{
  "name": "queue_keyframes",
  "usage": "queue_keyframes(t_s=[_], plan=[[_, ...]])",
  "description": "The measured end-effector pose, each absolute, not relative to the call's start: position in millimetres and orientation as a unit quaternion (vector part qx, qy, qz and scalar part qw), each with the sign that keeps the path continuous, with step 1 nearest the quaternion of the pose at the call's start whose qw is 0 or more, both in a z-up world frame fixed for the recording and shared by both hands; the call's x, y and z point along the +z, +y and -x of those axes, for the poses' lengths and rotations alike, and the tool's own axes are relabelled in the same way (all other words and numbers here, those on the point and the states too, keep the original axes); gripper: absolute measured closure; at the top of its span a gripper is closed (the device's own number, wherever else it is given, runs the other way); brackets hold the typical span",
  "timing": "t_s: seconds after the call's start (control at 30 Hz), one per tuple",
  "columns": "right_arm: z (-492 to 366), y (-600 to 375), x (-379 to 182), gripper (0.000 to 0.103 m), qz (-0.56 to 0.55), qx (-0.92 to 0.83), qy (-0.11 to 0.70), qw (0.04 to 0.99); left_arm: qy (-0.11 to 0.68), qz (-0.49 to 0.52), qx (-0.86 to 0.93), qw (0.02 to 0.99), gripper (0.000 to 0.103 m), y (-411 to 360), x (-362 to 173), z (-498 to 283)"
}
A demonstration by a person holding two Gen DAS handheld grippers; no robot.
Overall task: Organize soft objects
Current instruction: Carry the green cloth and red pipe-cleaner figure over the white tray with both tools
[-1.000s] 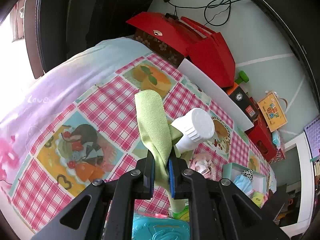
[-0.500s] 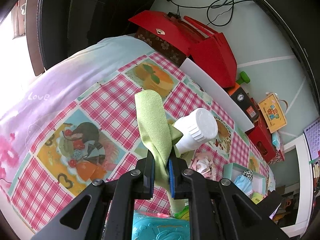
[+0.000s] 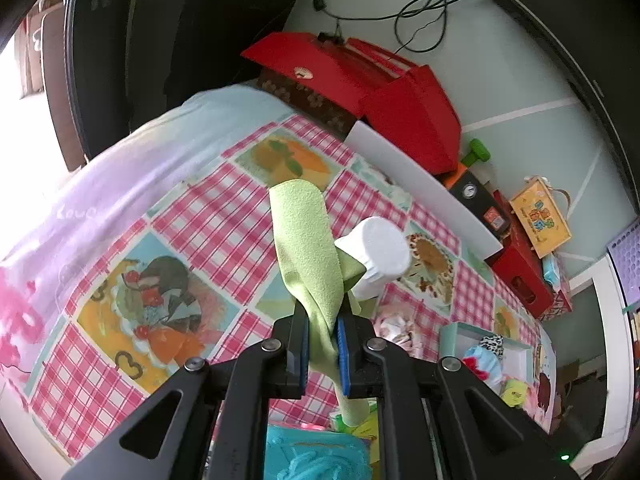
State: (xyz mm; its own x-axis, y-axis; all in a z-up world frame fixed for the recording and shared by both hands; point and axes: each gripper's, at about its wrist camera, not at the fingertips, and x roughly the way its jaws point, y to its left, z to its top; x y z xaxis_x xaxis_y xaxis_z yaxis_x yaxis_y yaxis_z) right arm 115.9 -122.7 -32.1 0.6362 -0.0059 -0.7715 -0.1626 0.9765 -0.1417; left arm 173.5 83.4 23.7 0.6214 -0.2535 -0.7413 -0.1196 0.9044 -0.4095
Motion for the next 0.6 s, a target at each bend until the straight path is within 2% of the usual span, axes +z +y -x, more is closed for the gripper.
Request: queue_keyframes(t_s=[0.3,0.6], plan=[[-94.3,-175.9,28.7,0.073,0.048,-0.008,0.356,0.933,0.397,0.189,-0.078,0.895,0.092,56.1,57.4,-158.2],[-65.3,-256.9,59.9,0.073,-0.015,-0.100,0.316,0.943,0.376,0.153,-0.135,0.904,0.092,6.9,78.7,-146.4]])
